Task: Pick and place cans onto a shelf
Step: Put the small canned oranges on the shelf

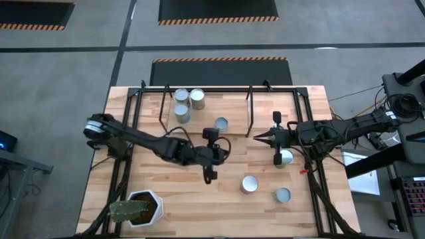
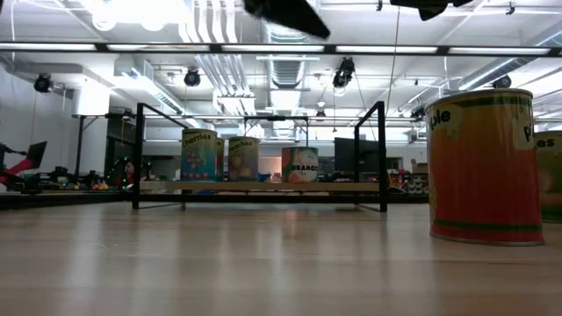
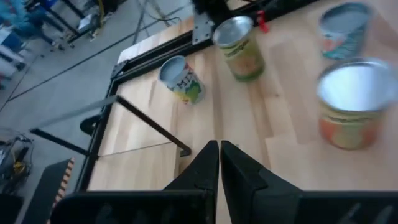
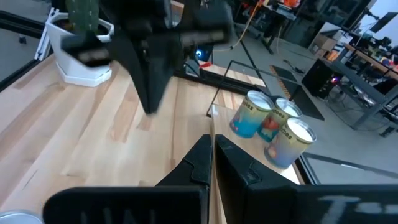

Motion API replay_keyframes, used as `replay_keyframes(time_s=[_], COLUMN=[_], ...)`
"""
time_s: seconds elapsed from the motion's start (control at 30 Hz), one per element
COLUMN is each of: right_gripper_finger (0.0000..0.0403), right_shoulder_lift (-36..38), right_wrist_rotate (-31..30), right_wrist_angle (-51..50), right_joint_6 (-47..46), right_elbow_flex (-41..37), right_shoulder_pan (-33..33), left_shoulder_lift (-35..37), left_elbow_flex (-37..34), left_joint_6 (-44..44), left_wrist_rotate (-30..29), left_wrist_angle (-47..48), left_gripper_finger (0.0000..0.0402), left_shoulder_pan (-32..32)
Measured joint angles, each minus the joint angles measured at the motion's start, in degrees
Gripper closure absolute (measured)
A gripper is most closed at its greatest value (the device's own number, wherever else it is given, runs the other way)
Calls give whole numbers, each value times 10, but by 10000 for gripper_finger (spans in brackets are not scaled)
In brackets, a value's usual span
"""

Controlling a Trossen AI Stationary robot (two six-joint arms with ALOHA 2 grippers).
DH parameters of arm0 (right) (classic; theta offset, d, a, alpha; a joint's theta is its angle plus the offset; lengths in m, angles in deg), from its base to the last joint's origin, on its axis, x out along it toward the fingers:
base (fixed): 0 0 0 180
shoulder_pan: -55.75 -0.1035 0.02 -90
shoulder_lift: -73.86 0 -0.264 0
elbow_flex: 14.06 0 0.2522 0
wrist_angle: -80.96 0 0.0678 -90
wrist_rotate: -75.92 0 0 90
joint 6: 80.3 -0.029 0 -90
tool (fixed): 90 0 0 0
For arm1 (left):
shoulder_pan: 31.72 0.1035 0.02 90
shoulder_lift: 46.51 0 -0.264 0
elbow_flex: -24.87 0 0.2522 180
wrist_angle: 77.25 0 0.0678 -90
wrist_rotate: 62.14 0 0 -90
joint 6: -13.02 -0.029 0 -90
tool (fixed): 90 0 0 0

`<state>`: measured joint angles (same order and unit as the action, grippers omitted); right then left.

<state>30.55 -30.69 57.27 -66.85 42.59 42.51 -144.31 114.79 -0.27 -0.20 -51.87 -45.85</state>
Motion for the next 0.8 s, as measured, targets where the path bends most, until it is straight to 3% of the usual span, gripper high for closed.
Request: replay_keyframes(time_s=[0.33, 0.5, 0.8], right_gripper_finger=[394, 394, 394], right_shoulder_lift=[0, 0, 0], right_wrist_rotate=[0, 0, 0], right_wrist_angle=[-3, -4, -6], right_joint_6=[2, 2, 5], right_elbow_flex=[0, 0, 0], right_shoulder_pan=[0, 0, 0], left_shoulder_lift=[-52, -84, -95], left_elbow_flex=[-113, -121, -122], left_joint_6=[64, 80, 94], left_wrist_rotate=[1, 46, 35], left_wrist_angle=[-134, -167, -165], left_gripper_finger=[402, 402, 402], left_shoulder_pan=[91, 120, 142])
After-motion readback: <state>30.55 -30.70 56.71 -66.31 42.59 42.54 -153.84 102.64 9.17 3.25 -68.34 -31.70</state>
